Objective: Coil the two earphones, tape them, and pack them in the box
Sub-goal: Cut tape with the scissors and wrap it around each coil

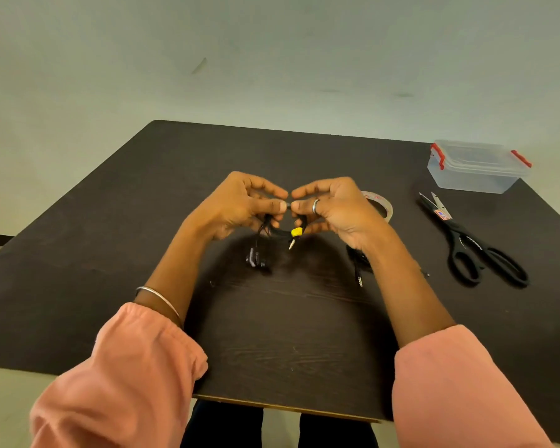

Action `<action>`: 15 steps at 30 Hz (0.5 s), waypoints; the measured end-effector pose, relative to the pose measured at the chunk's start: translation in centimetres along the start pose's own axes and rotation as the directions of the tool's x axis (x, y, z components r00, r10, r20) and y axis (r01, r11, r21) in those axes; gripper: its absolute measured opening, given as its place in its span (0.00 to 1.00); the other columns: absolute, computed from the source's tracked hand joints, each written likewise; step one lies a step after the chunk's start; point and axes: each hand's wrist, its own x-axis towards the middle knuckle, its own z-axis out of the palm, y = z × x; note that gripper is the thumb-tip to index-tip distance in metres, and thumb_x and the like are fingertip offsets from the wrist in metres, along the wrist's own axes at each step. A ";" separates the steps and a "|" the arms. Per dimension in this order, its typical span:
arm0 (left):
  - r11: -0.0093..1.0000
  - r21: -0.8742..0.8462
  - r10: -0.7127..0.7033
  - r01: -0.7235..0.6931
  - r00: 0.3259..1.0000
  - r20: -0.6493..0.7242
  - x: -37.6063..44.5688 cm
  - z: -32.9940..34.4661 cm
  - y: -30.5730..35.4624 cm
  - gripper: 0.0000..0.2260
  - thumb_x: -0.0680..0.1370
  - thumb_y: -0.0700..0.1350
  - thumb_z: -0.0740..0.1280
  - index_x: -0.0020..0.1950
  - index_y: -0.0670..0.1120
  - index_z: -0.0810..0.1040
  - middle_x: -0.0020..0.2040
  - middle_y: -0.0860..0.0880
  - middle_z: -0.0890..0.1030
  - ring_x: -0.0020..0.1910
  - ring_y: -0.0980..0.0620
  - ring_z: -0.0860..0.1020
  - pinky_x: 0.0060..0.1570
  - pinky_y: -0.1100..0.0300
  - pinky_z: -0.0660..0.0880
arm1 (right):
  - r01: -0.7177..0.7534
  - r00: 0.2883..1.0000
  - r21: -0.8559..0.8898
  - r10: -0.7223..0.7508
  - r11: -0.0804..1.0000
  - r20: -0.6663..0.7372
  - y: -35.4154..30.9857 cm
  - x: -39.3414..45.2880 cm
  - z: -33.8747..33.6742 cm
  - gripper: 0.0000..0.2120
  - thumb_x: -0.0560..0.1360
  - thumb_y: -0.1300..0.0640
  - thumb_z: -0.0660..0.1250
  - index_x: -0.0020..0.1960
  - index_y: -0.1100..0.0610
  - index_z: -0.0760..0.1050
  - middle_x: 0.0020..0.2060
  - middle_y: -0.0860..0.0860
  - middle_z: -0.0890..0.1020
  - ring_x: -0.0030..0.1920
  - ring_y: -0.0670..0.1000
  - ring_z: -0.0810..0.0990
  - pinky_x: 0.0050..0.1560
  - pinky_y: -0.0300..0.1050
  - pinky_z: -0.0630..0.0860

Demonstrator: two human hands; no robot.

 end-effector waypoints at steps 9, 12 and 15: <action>0.732 0.680 0.168 -0.032 0.976 -0.136 1.9 -0.5 -2.1 0.06 0.75 0.43 0.72 0.51 0.48 0.84 0.43 0.50 0.83 0.45 0.55 0.79 0.50 0.65 0.74 | 0.041 0.984 -0.463 -0.115 0.885 -0.132 2.2 1.8 1.1 0.07 0.70 0.59 0.76 0.47 0.56 0.81 0.35 0.52 0.85 0.37 0.47 0.83 0.43 0.44 0.81; 0.756 0.652 0.184 -0.060 0.975 -0.123 2.0 -0.1 -2.4 0.06 0.75 0.41 0.71 0.50 0.49 0.85 0.45 0.49 0.84 0.47 0.53 0.80 0.52 0.61 0.76 | 0.049 0.984 -0.470 -0.122 0.881 -0.127 2.2 1.6 1.1 0.07 0.71 0.55 0.75 0.46 0.56 0.82 0.35 0.52 0.85 0.36 0.47 0.83 0.41 0.43 0.81; 0.795 0.602 0.196 -0.067 0.969 -0.150 2.0 0.3 -2.2 0.08 0.74 0.43 0.72 0.52 0.50 0.84 0.44 0.52 0.82 0.47 0.55 0.78 0.45 0.72 0.71 | 0.039 0.985 -0.522 -0.122 0.852 -0.125 2.1 1.5 1.2 0.08 0.72 0.53 0.74 0.47 0.57 0.82 0.34 0.51 0.84 0.34 0.45 0.81 0.40 0.42 0.79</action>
